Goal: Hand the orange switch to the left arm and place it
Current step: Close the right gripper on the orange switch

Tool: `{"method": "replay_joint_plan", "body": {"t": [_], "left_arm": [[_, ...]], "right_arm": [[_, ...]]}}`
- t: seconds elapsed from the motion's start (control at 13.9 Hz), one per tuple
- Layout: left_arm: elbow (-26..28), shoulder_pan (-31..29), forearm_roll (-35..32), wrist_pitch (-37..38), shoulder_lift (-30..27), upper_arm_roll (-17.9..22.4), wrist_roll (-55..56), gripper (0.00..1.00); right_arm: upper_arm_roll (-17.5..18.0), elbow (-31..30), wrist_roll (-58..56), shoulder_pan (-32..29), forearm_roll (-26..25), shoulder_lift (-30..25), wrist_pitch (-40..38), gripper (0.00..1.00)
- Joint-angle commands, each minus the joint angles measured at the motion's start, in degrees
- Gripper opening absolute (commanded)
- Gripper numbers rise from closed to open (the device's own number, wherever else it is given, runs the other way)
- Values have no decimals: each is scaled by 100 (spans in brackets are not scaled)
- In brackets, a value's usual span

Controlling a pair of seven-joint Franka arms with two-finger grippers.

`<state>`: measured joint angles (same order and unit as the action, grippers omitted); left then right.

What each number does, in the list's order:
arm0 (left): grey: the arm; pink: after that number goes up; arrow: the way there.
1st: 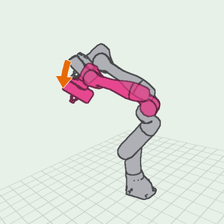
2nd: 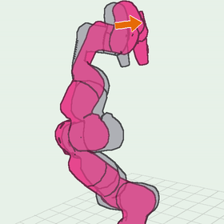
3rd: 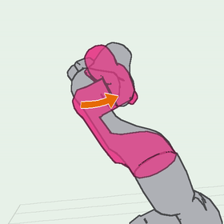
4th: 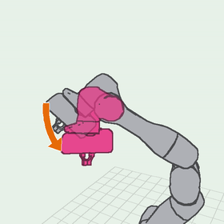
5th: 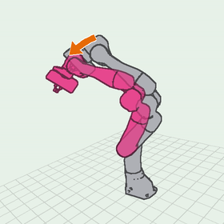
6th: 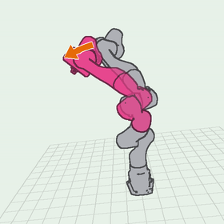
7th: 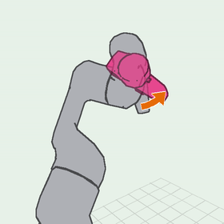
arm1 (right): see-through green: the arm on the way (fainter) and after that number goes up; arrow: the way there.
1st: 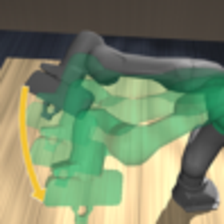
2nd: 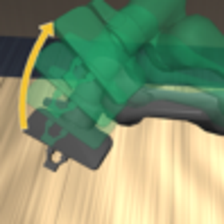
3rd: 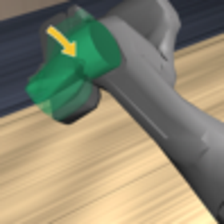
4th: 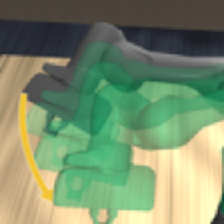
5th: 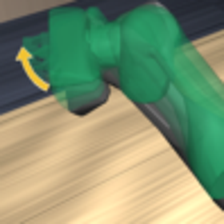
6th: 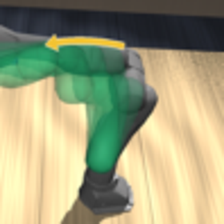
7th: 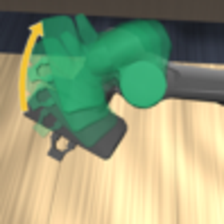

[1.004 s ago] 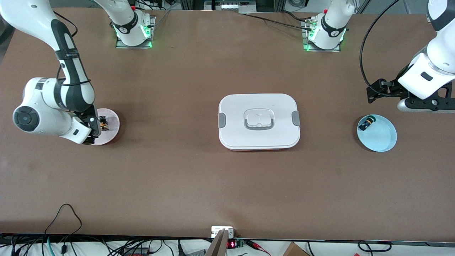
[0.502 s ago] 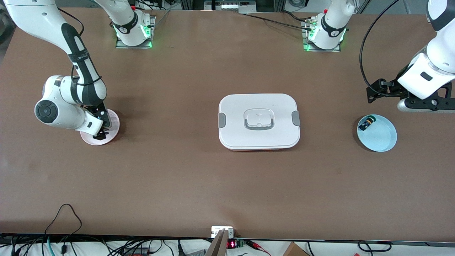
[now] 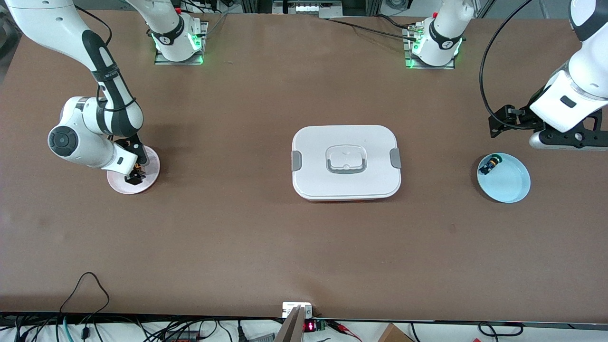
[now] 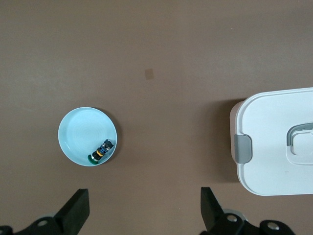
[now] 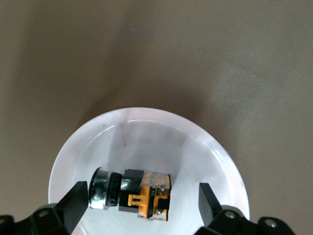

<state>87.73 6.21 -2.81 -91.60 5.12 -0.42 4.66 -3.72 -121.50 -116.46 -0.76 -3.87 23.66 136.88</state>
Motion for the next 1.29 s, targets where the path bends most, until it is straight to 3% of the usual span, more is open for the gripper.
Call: {"method": "replay_joint_plan", "body": {"t": [0.0,1.22], "left_arm": [[-186,-6,114,81,86,7,-141,100],[-186,20,123,90,86,7,-141,100]], "right_arm": [[56,-163,-185,-118,44,-116,146,100],[65,-392,-193,-267,123,-54,453,100]]}}
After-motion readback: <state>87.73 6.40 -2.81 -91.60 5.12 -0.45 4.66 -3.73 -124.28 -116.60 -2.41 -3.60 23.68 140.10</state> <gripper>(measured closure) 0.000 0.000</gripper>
